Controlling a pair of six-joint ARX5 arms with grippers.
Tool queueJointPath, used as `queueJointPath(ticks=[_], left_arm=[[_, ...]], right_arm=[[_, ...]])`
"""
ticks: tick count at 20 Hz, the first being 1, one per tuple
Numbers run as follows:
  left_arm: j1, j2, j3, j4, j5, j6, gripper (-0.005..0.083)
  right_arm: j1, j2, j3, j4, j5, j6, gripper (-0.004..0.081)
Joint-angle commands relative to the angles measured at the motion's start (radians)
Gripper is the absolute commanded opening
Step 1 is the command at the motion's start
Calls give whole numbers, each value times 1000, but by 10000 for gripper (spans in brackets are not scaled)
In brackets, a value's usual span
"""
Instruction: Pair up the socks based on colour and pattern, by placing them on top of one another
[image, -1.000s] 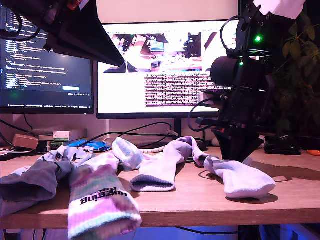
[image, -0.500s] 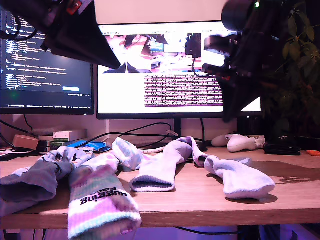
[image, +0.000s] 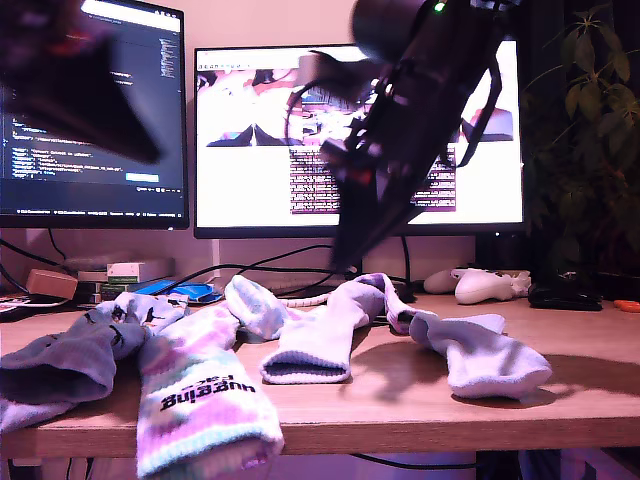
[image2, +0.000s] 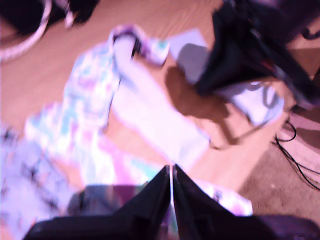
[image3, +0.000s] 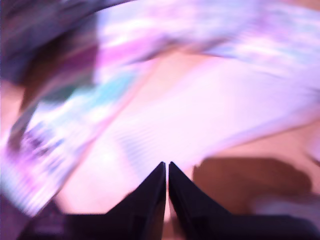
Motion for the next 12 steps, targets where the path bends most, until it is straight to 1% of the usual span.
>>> queueJointPath(ticks=[1,2,3,4,6,7,10,12], left_arm=[[2,-6,-13,5,6,13,-20],[2,-8,-13,9,7,15,-20],[2,-8,-13,15,7,15,-20],[2,-8,-13,18,7,15,-20],[2,-8,-13,19,7,15,-20],[2,-8,-13,19,7,15,-20],[2,-8,-13,25,7,16,-20],[2,-8,-13,27,11,16,-20]], right_arm=[[8,-3,-27,-18,-47,-176,-11],[13,-2,-27,-29,-83,-261,-9],[19,-2,-27,-26,-106,-335,25],[19,-2,-27,-11,-113,-378,105],[21,5,-27,16,-117,-420,270],[22,13,-27,22,-117,-444,302],[30,36,-27,22,-118,-455,308],[42,54,-27,56,-114,-454,340]])
